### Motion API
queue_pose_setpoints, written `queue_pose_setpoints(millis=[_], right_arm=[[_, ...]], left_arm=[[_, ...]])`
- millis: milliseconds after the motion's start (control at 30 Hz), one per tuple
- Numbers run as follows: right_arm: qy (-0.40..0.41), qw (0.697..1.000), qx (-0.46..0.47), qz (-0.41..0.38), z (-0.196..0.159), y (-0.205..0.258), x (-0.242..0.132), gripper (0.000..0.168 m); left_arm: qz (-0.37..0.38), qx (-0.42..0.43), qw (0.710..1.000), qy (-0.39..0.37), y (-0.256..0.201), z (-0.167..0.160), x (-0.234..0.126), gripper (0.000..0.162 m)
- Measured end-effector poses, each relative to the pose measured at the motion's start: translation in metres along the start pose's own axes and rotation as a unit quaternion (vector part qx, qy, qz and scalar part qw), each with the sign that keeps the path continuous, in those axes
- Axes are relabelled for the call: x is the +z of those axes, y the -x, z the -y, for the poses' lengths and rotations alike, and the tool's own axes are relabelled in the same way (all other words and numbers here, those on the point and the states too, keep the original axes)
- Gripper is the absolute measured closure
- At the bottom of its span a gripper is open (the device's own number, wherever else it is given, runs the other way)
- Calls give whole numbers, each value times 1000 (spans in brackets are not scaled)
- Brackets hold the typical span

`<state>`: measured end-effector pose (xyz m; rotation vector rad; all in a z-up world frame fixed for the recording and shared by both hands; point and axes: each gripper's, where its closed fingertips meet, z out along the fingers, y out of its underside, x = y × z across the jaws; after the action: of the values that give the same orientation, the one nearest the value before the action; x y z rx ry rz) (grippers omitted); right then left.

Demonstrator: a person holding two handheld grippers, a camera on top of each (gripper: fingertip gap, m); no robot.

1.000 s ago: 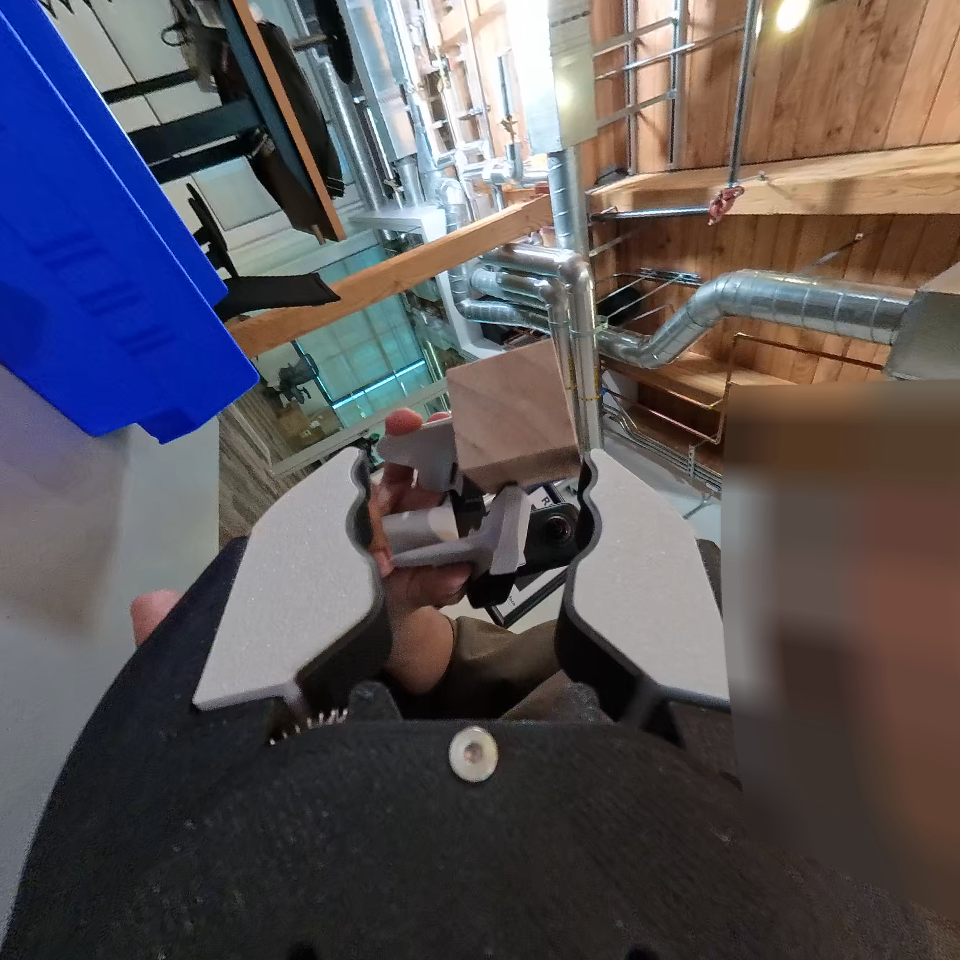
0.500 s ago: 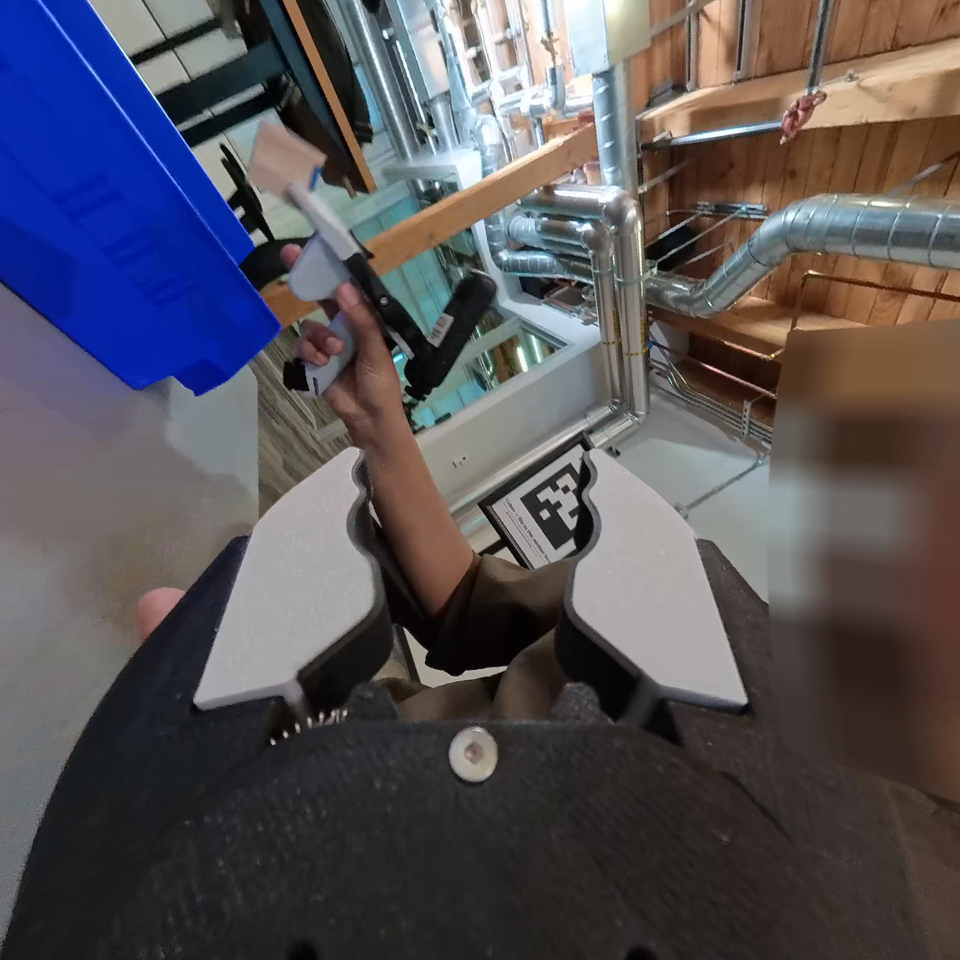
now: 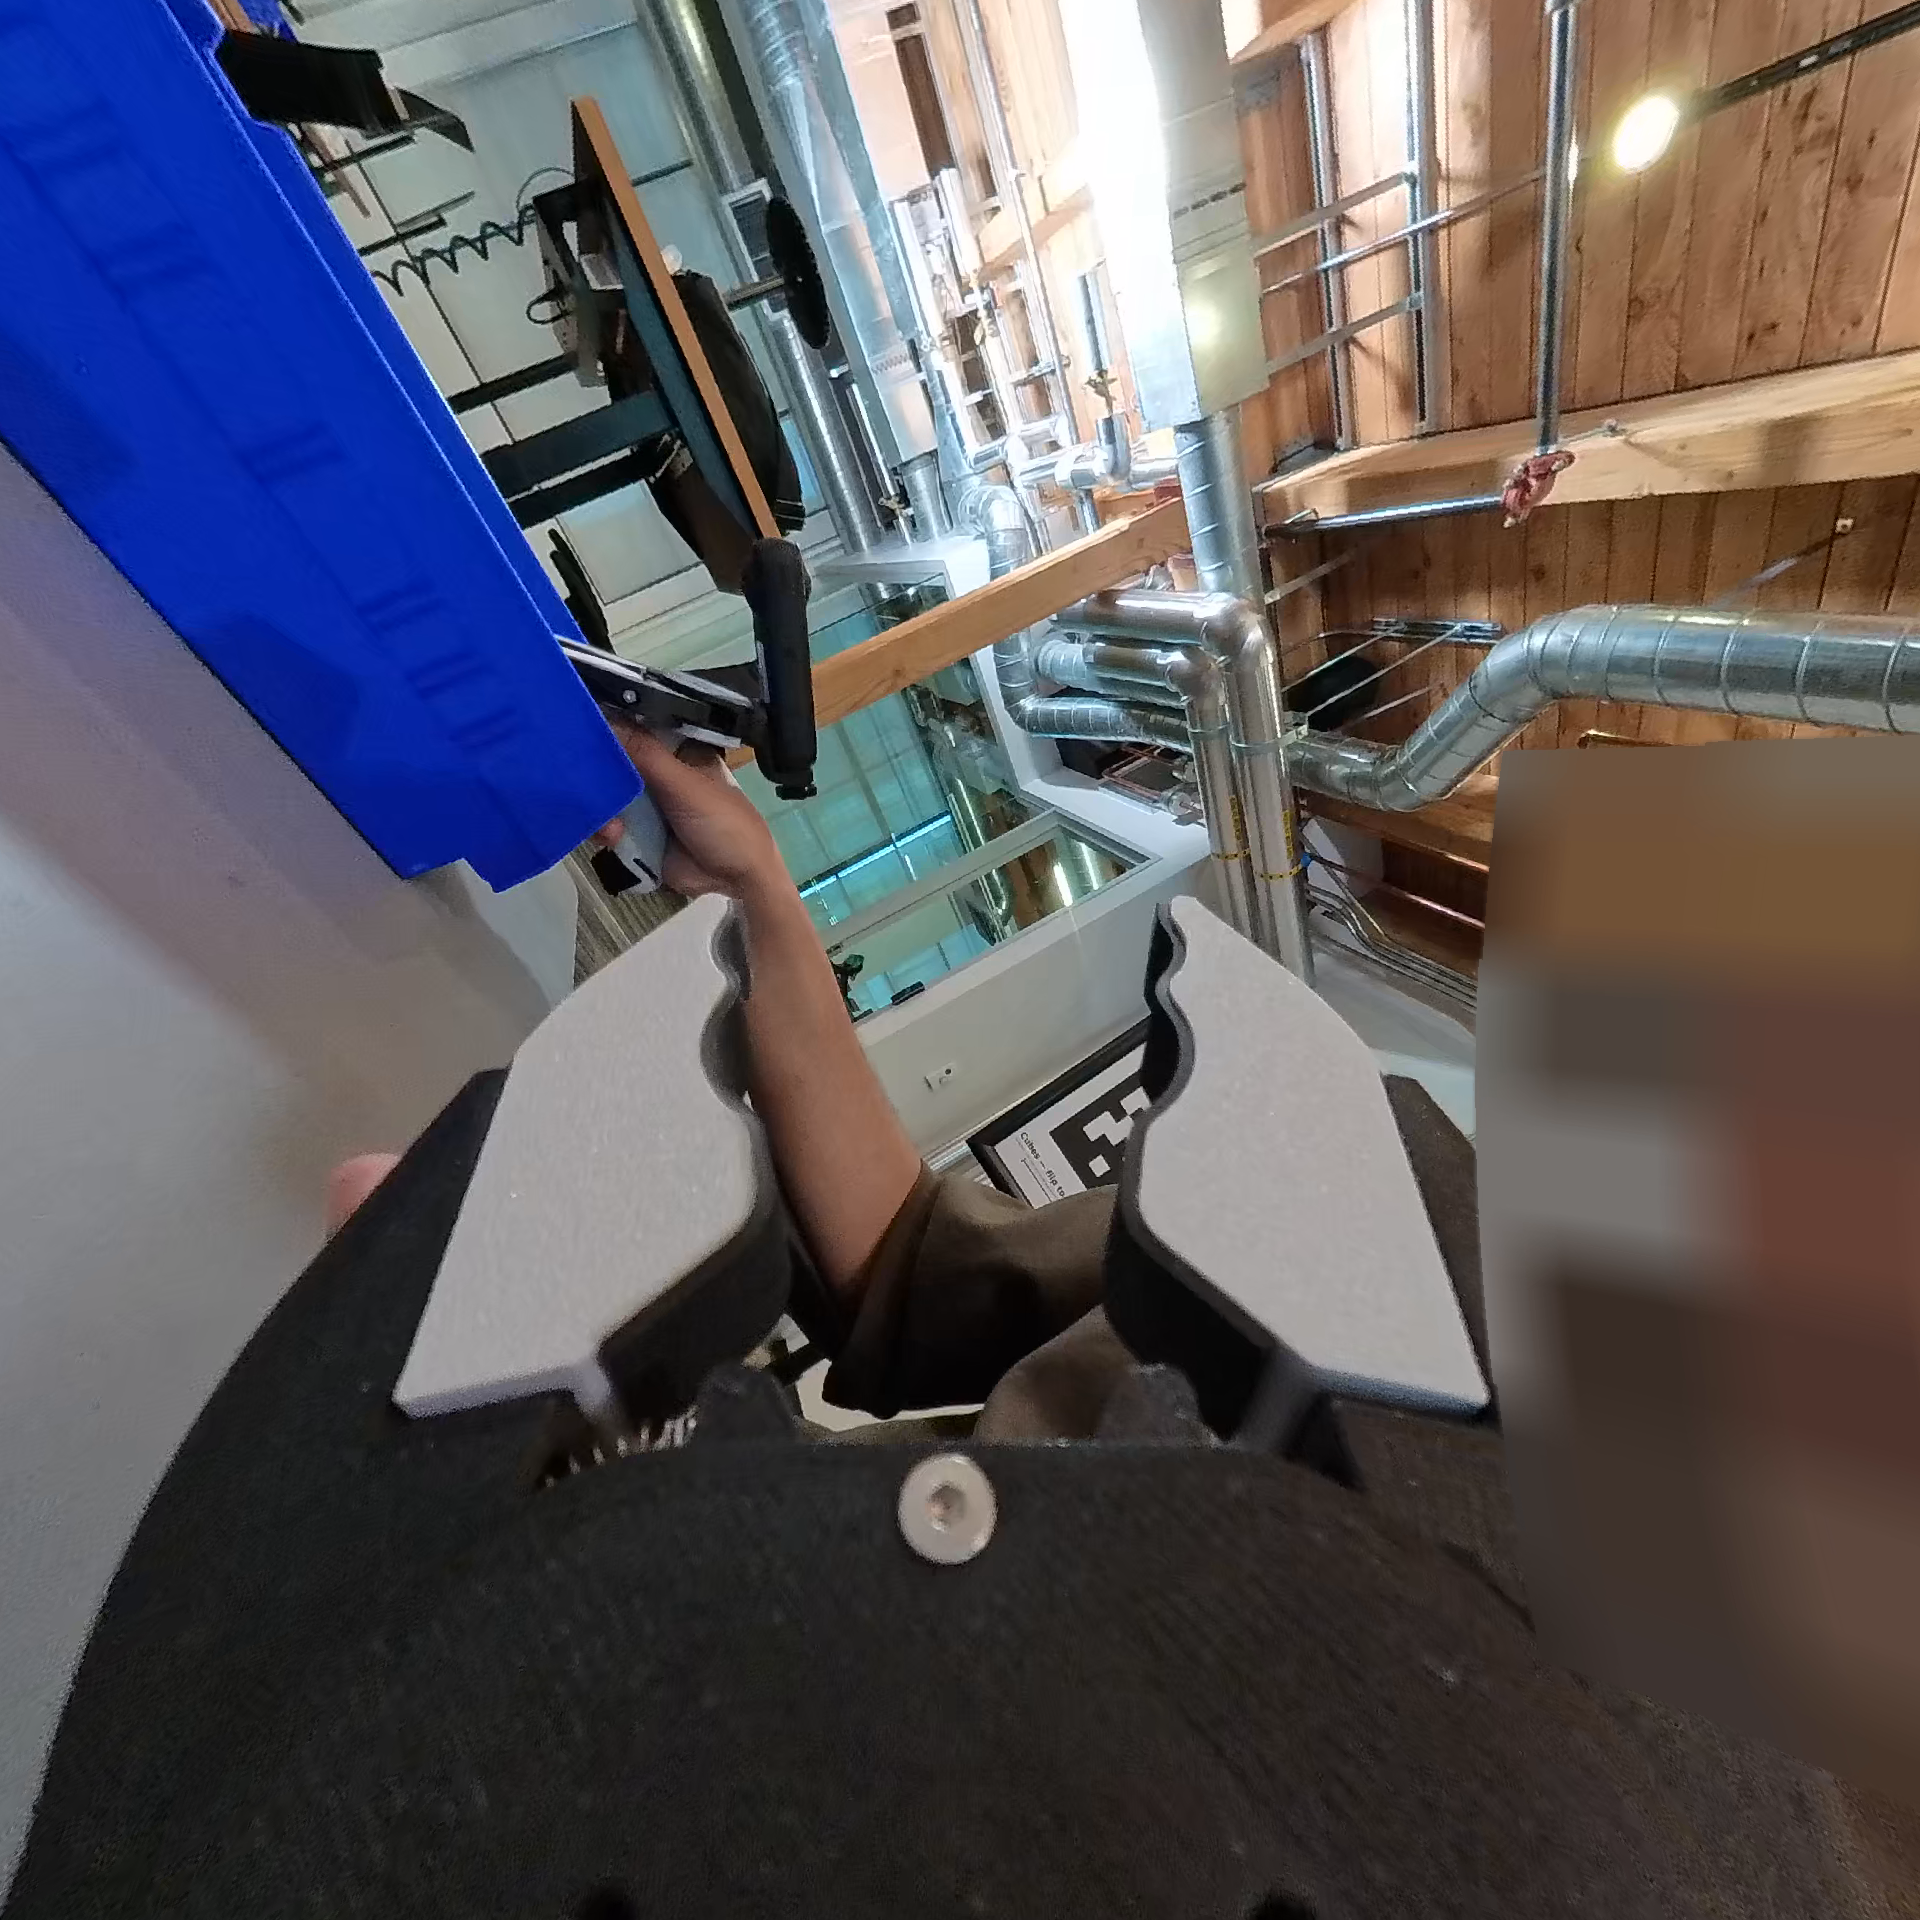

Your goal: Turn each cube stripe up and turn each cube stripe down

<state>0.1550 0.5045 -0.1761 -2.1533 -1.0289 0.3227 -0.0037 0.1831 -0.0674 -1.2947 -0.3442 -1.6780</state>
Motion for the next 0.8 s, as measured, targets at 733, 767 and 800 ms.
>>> queue_pose_setpoints(millis=[733,767,800], right_arm=[[-187,982,35,13,52,-5,-33,126],[-218,974,52,30,58,-5,-40,127],[-246,966,68,45,65,-4,-46,127]], left_arm=[[7,-8,1000,-1,7,3,-4,91],[7,-7,1000,-2,7,4,-4,91],[8,-4,1000,-2,6,4,-5,91]])
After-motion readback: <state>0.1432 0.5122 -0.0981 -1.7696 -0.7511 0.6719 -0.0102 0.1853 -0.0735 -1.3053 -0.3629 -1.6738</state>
